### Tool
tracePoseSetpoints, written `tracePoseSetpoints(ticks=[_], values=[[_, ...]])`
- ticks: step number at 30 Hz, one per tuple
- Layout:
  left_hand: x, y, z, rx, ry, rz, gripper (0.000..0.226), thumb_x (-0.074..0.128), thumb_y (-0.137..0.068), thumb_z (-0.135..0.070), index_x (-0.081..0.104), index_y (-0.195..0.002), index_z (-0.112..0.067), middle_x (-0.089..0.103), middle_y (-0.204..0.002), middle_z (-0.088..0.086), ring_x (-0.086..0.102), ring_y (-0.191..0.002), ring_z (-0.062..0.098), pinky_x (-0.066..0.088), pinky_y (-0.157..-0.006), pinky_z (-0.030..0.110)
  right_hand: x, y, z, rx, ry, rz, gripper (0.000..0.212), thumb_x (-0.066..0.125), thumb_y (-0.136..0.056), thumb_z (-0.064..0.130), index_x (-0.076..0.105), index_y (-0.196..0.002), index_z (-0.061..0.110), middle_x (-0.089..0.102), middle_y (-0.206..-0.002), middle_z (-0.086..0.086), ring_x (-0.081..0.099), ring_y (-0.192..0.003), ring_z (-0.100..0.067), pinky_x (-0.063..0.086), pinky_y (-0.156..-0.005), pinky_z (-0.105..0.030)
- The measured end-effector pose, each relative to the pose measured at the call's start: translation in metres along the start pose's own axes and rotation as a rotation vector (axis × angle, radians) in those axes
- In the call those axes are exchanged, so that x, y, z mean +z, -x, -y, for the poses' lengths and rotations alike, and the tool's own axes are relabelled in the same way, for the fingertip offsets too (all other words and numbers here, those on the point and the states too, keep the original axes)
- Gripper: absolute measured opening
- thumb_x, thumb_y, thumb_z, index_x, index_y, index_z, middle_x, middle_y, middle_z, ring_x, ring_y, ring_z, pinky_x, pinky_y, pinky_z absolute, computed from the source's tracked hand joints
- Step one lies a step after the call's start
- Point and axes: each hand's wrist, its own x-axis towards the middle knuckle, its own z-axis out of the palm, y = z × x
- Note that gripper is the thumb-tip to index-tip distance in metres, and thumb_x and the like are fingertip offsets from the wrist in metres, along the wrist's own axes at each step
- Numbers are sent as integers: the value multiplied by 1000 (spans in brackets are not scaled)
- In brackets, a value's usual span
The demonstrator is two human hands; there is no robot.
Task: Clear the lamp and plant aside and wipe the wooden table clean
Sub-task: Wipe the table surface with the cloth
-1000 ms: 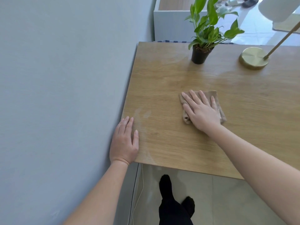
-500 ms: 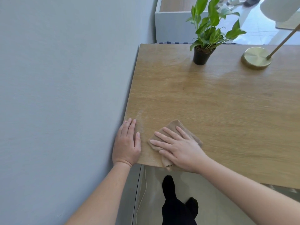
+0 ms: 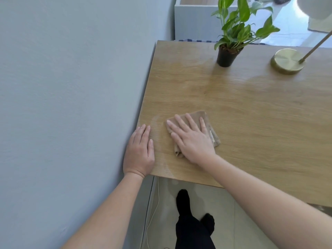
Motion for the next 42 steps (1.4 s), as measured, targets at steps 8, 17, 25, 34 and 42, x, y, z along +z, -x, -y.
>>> tracePoseSetpoints(ticks=[8, 17, 25, 34, 42], values=[[-1, 2, -1, 2, -16, 8, 51, 43, -109, -23, 53, -156, -8, 51, -161, 12, 43, -152, 31, 31, -129, 46, 49, 107, 22, -192, 46, 37, 52, 10, -114, 60, 5, -166, 56, 6, -176, 19, -9, -165, -16, -3, -131, -57], [-3, 3, -5, -14, -15, 5, 52, 42, -108, -24, 52, -156, -8, 50, -162, 11, 42, -152, 29, 30, -129, 45, 30, 112, -14, -380, 76, 148, 49, 10, -113, 61, 7, -162, 63, 7, -174, 28, -6, -164, -8, -8, -131, -47], [1, 2, -2, -23, -6, 3, 51, 45, -108, -23, 52, -157, -9, 50, -162, 10, 42, -153, 28, 31, -129, 44, -24, -1, -60, -147, 65, -22, 49, 12, -112, 61, 10, -161, 64, 12, -174, 28, 1, -164, -8, -1, -133, -49], [-1, 2, 0, -25, -2, 14, 52, 44, -108, -25, 53, -157, -10, 50, -162, 8, 41, -153, 27, 30, -130, 42, -27, -52, -53, 95, 20, -146, 55, 9, -110, 62, 12, -165, 56, 10, -176, 22, 1, -165, -13, -5, -133, -51], [-5, 1, -4, -42, -8, 33, 52, 45, -107, -25, 53, -157, -10, 50, -162, 9, 41, -153, 27, 33, -128, 47, 6, 10, -11, 149, -5, -132, 64, 13, -108, 68, -3, -167, 51, -5, -178, 15, -15, -164, -17, -10, -132, -53]])
